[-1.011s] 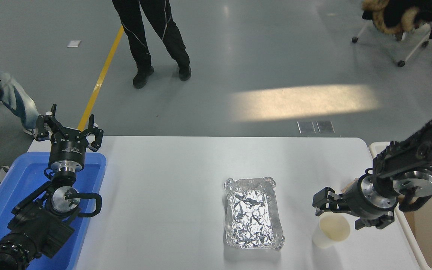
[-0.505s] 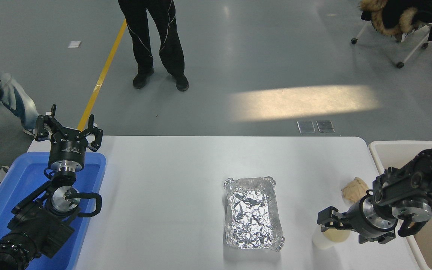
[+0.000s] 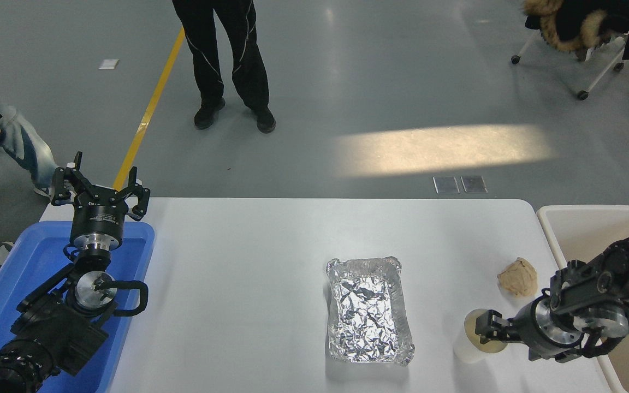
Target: Pick up paper cup place in dustbin
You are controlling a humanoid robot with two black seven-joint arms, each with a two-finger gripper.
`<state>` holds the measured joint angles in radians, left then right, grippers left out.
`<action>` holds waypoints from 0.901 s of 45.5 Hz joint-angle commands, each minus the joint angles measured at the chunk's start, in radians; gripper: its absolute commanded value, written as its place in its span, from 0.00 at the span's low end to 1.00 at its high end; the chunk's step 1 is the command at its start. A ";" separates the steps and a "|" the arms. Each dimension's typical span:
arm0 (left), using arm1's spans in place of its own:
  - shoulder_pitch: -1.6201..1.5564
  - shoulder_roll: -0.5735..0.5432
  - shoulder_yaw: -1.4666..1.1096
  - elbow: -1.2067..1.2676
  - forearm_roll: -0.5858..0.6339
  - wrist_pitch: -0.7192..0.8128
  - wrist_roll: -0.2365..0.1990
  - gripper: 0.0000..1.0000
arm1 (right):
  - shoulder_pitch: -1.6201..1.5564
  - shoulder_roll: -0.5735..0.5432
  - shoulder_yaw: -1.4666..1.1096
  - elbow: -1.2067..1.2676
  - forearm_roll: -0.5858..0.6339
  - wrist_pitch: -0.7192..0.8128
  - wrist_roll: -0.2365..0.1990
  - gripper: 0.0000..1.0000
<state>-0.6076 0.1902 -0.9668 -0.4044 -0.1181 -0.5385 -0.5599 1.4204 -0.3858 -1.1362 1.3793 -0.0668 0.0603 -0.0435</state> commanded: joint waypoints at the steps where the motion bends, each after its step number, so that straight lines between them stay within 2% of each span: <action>1: 0.000 0.000 -0.001 -0.001 0.000 0.000 0.000 0.99 | -0.024 -0.001 0.006 -0.023 0.001 -0.008 0.002 0.00; 14: -0.001 0.000 0.000 -0.001 0.000 0.000 0.000 0.99 | 0.018 -0.005 0.010 -0.016 0.015 -0.030 0.001 0.00; 24: 0.000 0.000 0.000 -0.001 0.000 -0.001 0.000 0.99 | 0.222 -0.102 -0.016 0.125 0.005 0.001 -0.003 0.00; 34: -0.001 0.000 0.000 -0.001 0.000 0.000 0.000 0.99 | 0.650 -0.119 -0.163 0.346 0.010 0.139 -0.001 0.00; 41: -0.001 0.000 0.000 -0.001 0.000 0.000 0.000 0.99 | 0.978 -0.120 -0.201 0.366 0.013 0.378 0.002 0.00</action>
<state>-0.6090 0.1901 -0.9664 -0.4050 -0.1178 -0.5389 -0.5600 1.9524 -0.4891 -1.2578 1.6403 -0.0588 0.1840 -0.0442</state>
